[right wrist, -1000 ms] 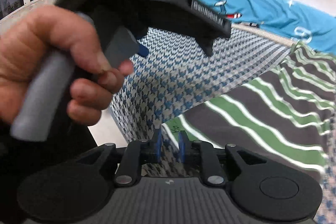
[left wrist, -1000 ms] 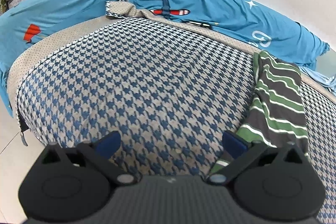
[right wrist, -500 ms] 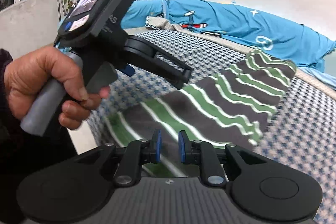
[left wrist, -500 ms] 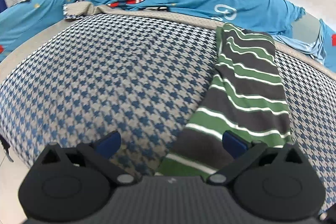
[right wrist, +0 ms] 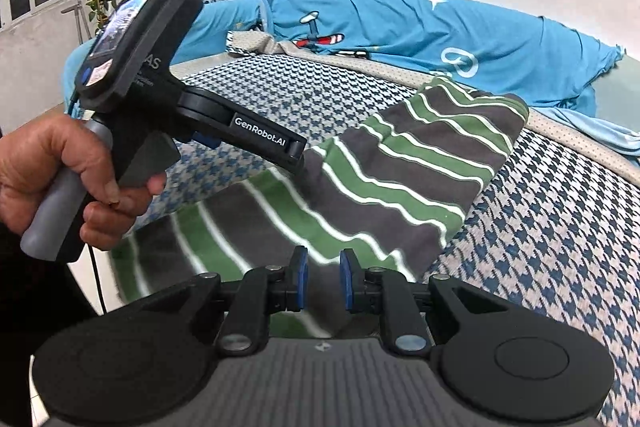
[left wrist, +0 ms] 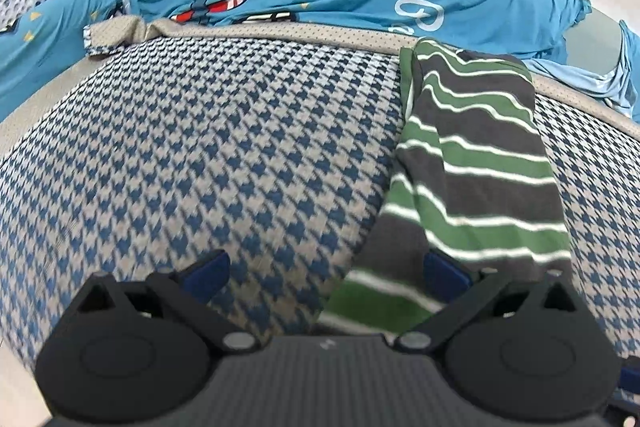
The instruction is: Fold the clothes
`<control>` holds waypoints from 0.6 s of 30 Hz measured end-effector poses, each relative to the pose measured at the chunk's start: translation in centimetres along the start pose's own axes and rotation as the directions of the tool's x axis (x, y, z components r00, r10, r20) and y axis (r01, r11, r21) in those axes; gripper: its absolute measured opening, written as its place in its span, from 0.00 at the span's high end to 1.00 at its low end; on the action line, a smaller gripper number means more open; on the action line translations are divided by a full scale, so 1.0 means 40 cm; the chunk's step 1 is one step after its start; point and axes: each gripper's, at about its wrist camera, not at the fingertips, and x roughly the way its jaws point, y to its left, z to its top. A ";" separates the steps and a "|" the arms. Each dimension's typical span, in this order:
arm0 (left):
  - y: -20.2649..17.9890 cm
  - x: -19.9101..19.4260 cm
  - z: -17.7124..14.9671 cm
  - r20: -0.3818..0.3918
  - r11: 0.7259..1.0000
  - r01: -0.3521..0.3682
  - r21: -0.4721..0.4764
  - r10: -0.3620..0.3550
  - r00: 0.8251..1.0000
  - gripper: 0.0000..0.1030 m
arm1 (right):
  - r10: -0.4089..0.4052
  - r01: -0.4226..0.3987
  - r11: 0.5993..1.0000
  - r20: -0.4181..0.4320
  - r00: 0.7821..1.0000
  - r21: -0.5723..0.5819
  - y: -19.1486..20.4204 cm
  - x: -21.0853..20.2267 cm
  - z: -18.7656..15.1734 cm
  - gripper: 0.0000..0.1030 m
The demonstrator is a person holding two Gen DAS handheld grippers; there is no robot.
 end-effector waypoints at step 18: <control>0.041 0.084 -0.003 0.007 0.996 -0.081 -0.024 0.082 0.997 0.00 | -0.052 0.058 0.997 -0.104 0.993 0.052 -0.118 0.099 0.015 0.84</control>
